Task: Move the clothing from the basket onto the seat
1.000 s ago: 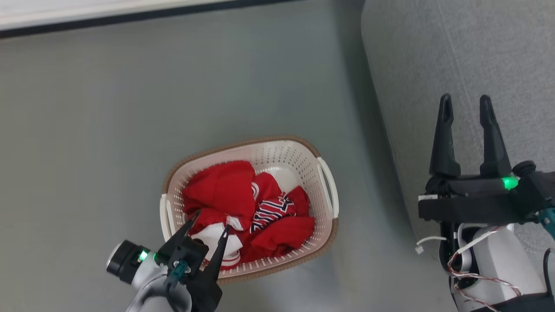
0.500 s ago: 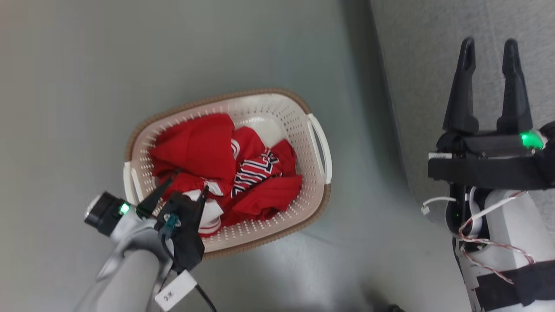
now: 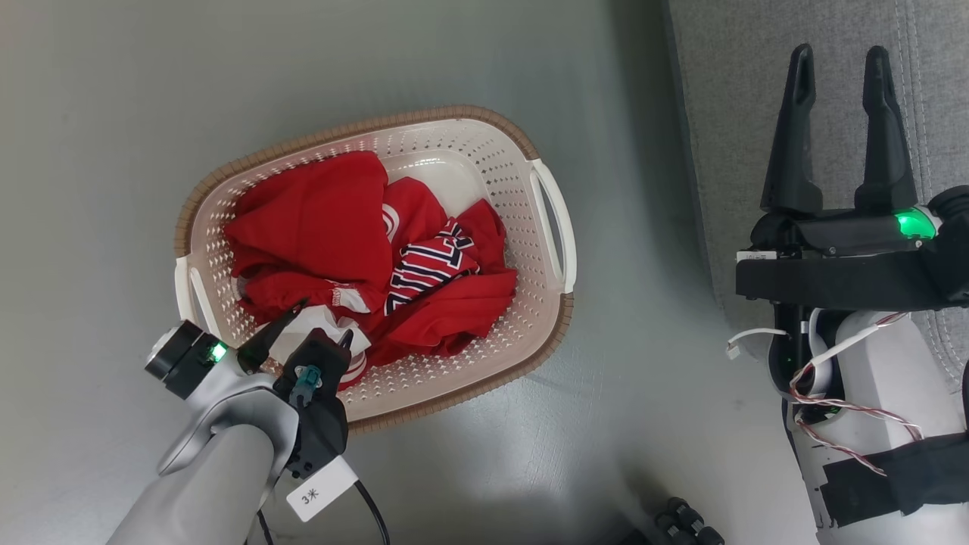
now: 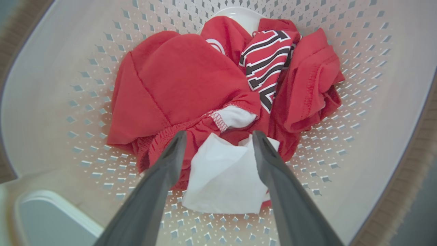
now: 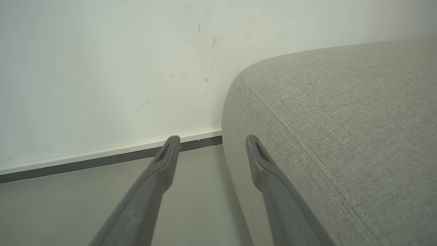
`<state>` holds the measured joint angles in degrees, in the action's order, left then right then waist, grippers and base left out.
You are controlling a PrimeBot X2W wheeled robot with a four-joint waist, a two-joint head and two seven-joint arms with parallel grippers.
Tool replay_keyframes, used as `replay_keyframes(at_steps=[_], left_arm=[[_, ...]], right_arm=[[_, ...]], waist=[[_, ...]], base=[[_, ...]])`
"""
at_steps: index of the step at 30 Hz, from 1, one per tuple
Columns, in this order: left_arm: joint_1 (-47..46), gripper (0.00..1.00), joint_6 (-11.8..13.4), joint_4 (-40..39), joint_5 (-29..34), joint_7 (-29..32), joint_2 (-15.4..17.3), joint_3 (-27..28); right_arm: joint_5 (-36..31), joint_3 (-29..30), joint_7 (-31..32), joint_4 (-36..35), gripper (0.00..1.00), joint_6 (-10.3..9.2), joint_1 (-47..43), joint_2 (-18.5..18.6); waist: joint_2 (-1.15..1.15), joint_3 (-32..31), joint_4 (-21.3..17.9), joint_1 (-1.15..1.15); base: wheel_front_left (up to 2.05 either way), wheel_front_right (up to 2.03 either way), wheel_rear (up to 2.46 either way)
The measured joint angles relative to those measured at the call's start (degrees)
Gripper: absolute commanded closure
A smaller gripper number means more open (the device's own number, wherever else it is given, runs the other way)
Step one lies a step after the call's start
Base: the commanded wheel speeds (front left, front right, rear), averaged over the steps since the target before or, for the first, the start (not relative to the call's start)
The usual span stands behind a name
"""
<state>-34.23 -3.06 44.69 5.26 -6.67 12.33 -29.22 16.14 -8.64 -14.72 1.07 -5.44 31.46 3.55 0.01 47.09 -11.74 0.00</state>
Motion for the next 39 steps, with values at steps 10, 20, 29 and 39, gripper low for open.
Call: replay_keyframes(at_steps=[10,20,29,39], left_arm=[[-3.4,0.00,0.5,3.4,1.9,0.0,0.3,-0.6],[-6.8,0.00,1.1,6.8,3.7,1.5,0.7,-1.7],[-9.2,0.00,1.2,9.9,6.0,3.9,0.6,-3.5],[-10.9,0.00,1.7,12.9,7.5,6.6,0.3,-4.9]], right_arm=[[0.0,-1.3,0.0,0.5,0.00,0.67,0.8,-0.2],[1.0,-1.5,0.0,1.3,0.00,0.67,0.8,-0.4],[1.2,-2.5,0.0,1.8,0.00,0.67,0.8,-0.4],[2.6,-4.0,0.0,2.0,0.00,0.57,0.9,-0.5]], waist=[[-0.01,0.9,-1.1,-0.01],[-0.01,2.3,-2.8,0.00],[-0.02,2.6,-3.5,0.00],[-0.02,2.8,-4.3,0.00]], base=[[0.00,0.00,0.00],[0.00,0.00,0.00],[0.00,0.00,0.00],[0.00,0.00,0.00]])
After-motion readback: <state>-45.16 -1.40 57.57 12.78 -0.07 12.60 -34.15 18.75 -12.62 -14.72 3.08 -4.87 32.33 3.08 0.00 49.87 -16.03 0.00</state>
